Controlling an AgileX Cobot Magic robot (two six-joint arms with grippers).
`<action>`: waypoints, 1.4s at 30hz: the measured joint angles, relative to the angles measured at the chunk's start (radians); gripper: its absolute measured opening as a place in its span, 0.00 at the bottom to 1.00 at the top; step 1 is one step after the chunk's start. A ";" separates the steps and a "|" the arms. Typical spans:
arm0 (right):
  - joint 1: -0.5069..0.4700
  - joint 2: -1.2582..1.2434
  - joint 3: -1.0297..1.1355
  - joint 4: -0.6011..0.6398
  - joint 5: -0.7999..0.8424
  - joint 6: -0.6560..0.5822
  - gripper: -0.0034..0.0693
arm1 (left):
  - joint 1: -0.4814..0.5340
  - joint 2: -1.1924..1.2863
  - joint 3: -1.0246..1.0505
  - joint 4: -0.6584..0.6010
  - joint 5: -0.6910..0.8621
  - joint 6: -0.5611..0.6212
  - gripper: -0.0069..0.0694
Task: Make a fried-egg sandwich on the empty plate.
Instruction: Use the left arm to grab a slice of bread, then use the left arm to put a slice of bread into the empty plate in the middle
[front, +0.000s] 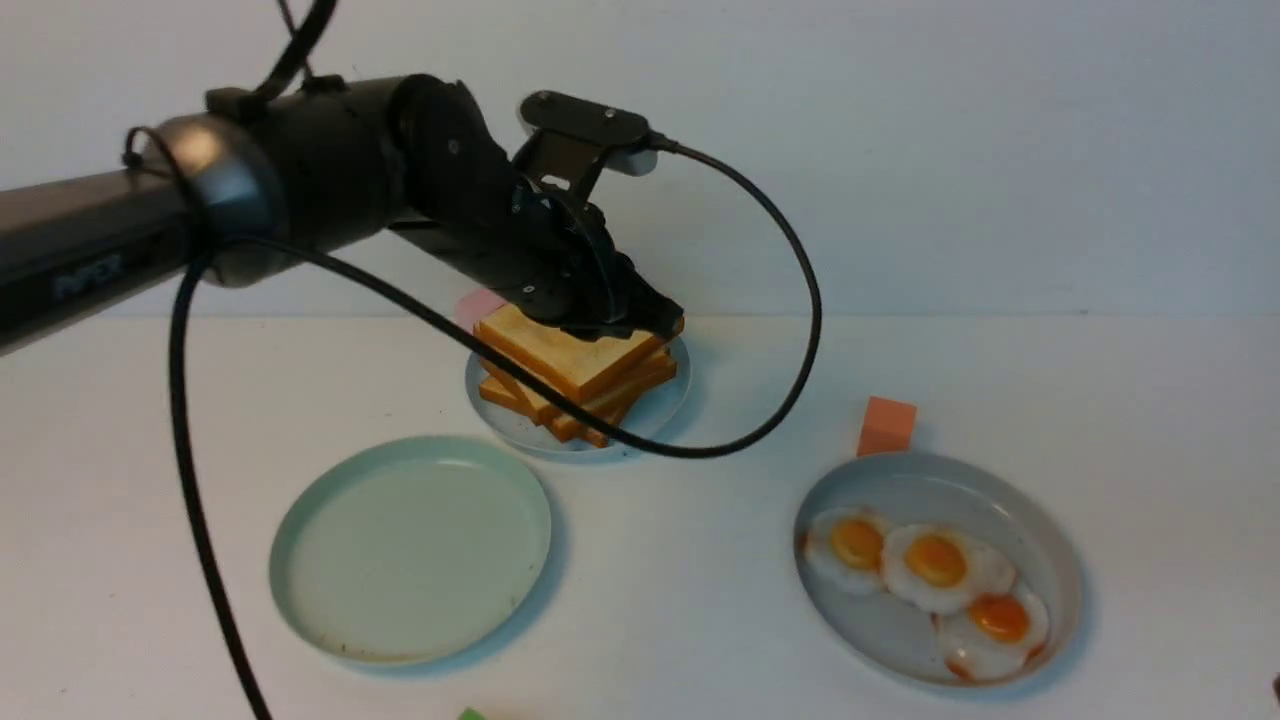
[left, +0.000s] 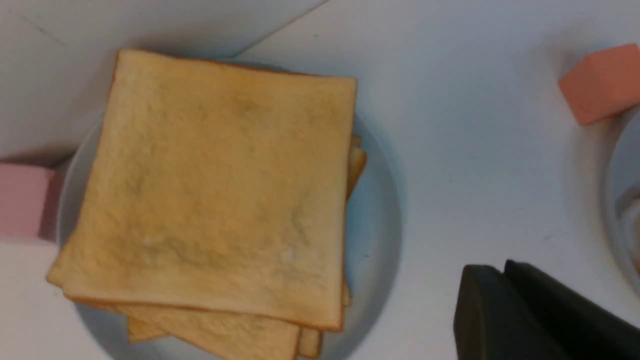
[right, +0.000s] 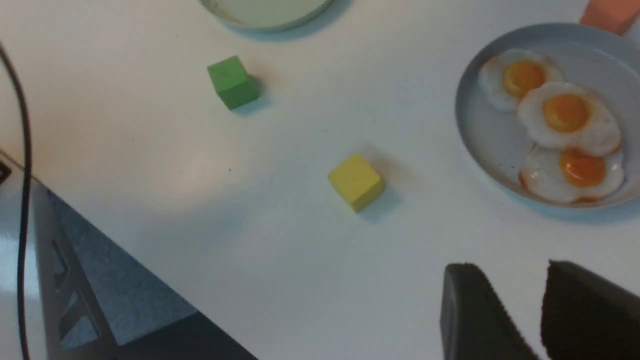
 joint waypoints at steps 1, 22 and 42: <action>0.005 0.005 0.000 0.000 0.000 0.000 0.37 | 0.000 0.016 -0.010 0.014 -0.007 0.020 0.26; 0.009 0.007 -0.004 0.027 -0.056 0.000 0.37 | 0.003 0.199 -0.028 0.192 -0.189 0.069 0.34; 0.009 0.007 -0.004 0.027 -0.081 0.000 0.37 | 0.000 0.011 -0.031 0.195 -0.109 0.068 0.14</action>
